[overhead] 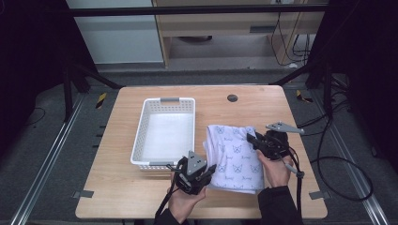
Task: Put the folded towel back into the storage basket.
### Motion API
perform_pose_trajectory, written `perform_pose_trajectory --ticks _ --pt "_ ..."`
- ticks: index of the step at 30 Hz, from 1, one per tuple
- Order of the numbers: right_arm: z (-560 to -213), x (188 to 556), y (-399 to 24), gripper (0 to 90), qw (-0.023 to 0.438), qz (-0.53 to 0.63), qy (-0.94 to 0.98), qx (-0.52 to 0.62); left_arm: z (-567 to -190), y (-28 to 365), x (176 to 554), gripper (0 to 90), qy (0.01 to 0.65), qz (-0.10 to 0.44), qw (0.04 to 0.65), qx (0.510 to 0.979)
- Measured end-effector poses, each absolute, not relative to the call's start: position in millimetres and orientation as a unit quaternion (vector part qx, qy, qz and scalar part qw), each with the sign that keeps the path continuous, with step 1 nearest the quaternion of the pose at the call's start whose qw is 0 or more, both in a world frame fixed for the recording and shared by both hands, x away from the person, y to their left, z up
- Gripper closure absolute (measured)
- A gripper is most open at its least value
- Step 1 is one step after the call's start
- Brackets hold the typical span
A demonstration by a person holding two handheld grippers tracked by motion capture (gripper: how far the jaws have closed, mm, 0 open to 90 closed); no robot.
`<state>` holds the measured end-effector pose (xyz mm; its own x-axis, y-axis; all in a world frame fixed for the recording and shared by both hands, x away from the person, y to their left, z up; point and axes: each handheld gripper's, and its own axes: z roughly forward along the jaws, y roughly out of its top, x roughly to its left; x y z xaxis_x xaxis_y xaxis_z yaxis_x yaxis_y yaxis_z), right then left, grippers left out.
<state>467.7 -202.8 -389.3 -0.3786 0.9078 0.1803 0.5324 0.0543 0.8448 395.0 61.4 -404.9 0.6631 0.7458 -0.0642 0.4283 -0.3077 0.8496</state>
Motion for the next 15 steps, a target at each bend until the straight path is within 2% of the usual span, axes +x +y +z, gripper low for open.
perform_pose_trajectory --ticks 15 --pt "-351 469 -191 72.0 0.234 0.472 0.691 0.495 -373 74 397 77.4 0.362 0.204 0.472 0.777"
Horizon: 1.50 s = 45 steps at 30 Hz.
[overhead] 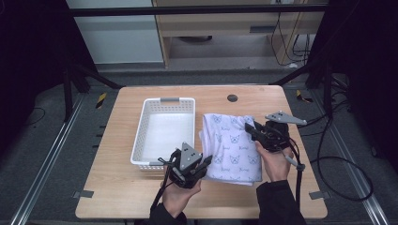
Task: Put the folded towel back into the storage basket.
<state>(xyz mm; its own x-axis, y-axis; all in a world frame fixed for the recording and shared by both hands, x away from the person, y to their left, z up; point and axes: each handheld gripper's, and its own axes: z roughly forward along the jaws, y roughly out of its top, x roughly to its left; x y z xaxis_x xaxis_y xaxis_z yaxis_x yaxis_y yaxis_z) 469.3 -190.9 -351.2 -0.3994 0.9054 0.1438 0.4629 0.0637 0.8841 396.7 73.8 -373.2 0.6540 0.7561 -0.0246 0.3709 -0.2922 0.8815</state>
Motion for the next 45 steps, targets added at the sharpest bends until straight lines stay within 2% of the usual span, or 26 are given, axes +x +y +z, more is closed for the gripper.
perform_pose_trajectory --ticks 19,45 --pt "-322 474 -167 72.0 0.25 0.493 0.685 0.475 -348 101 400 77.4 0.364 0.228 0.484 0.762" --pt "-301 495 -105 72.0 0.247 0.511 0.692 0.446 -335 157 406 77.3 0.389 0.265 0.482 0.739"
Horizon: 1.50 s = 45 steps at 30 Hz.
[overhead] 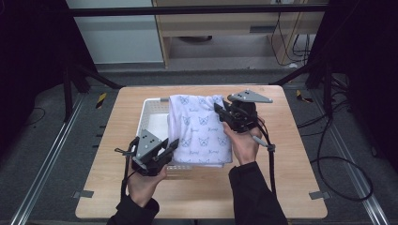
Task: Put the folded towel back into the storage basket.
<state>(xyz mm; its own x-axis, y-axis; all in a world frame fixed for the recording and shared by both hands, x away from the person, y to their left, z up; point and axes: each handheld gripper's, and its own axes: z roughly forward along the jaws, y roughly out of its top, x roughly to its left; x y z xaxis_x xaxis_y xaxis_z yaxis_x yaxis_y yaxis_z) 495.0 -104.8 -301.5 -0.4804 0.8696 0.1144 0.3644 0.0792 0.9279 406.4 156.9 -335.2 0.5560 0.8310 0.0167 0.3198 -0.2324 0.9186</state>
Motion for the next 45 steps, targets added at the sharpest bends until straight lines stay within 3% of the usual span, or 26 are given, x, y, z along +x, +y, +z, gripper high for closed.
perform_pose_trajectory --ticks 45 --pt "-314 543 -6 71.9 0.23 0.521 0.705 0.423 -353 243 438 77.3 0.463 0.284 0.469 0.697"
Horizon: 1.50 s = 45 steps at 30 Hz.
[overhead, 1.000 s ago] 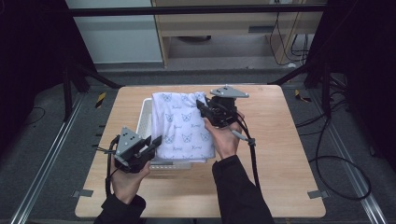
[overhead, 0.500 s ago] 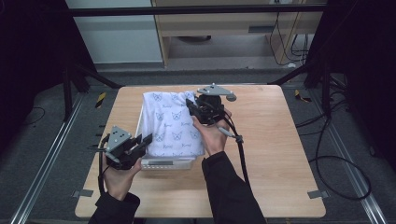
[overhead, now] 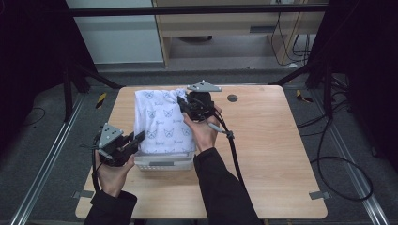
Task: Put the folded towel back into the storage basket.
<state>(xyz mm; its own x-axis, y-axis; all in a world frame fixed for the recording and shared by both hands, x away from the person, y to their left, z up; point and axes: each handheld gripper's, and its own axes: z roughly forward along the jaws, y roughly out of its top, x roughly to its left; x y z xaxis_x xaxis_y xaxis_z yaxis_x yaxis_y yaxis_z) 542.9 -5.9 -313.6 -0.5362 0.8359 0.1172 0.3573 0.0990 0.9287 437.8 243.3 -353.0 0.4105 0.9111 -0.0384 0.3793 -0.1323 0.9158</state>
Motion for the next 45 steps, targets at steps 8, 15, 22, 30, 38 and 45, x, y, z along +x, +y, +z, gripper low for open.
perform_pose_trajectory --ticks 8,15,22,30,38,45 --pt "-325 555 8 71.8 0.226 0.514 0.711 0.423 -363 252 449 77.3 0.477 0.28 0.455 0.698" --pt "-338 567 15 71.8 0.222 0.504 0.717 0.428 -373 255 459 77.4 0.487 0.277 0.441 0.701" --pt "-350 574 18 71.7 0.22 0.495 0.721 0.431 -383 255 467 77.4 0.49 0.274 0.43 0.707" --pt "-363 579 19 71.6 0.218 0.49 0.723 0.436 -395 253 473 77.4 0.496 0.271 0.415 0.713" --pt "-380 584 19 71.4 0.211 0.48 0.726 0.446 -407 250 479 77.3 0.5 0.262 0.401 0.722" --pt "-392 587 17 71.2 0.204 0.474 0.726 0.454 -414 249 483 77.3 0.503 0.255 0.394 0.725"
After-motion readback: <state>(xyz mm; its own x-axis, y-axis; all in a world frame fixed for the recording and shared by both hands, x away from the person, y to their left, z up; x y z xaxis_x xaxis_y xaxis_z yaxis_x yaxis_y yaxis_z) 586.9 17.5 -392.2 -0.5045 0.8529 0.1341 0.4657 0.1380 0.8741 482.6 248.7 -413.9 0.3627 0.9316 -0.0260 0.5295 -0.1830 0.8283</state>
